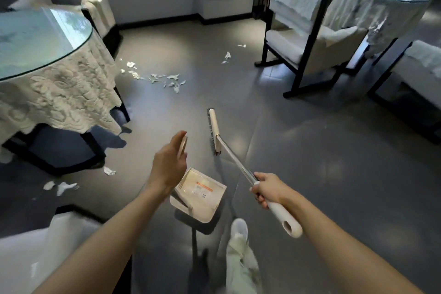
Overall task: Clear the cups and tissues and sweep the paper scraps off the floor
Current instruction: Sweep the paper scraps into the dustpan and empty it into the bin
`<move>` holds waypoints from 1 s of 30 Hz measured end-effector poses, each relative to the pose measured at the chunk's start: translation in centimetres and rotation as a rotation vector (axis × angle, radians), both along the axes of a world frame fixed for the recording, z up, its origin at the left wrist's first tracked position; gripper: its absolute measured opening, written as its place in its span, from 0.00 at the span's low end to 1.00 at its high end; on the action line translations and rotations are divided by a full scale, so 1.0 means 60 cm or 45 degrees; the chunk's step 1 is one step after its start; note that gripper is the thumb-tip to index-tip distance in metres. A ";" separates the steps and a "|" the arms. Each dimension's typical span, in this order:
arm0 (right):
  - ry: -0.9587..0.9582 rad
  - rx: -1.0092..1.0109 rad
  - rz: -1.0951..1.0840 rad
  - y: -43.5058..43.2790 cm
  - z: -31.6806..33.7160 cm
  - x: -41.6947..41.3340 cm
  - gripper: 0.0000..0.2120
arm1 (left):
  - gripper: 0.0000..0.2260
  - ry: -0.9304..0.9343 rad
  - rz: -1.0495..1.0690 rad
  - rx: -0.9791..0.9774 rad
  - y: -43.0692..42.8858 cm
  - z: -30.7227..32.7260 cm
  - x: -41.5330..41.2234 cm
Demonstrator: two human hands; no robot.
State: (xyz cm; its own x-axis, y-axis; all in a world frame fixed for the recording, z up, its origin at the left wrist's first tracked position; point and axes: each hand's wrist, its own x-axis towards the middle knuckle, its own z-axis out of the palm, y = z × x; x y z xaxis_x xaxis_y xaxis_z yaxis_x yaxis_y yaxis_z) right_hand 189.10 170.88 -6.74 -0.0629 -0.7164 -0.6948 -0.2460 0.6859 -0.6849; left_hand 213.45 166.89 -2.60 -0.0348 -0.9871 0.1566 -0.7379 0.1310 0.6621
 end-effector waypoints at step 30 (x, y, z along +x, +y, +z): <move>-0.071 0.045 -0.005 -1.585 0.021 -0.291 0.28 | 0.23 0.104 0.176 0.075 -1.574 -0.019 -0.267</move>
